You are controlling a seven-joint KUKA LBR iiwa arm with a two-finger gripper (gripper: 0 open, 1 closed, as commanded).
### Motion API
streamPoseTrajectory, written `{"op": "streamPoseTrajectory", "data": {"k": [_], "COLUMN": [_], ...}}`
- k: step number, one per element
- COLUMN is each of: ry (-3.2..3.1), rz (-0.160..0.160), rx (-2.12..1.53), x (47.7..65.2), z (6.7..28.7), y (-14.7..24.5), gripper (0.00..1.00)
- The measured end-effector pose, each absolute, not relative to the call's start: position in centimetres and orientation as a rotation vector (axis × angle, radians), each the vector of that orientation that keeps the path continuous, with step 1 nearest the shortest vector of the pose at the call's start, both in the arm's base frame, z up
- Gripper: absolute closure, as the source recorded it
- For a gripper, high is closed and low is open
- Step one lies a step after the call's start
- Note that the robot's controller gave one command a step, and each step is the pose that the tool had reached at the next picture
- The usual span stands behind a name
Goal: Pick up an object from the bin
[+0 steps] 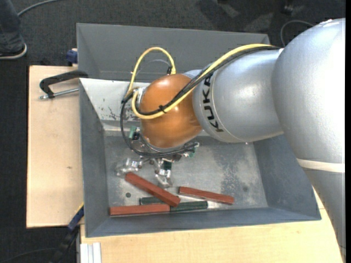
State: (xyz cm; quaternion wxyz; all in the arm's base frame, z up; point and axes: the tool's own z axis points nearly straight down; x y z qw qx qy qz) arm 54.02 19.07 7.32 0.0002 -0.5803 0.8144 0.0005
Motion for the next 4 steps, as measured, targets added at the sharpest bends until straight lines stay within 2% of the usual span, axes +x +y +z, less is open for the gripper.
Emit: {"op": "streamPoseTrajectory", "data": {"k": [1,2,3,4], "ry": [2.571,2.421,2.338,2.335], "rz": [0.0,-0.004,-0.001,0.002], "rx": [-1.788,-2.0,-2.092,-2.093], "x": [58.0,52.2,58.6,58.6], "z": [7.1,13.7,7.1,7.5], "y": [20.3,12.5,10.5,10.8], "gripper": [0.0,0.0,0.0,1.0]}}
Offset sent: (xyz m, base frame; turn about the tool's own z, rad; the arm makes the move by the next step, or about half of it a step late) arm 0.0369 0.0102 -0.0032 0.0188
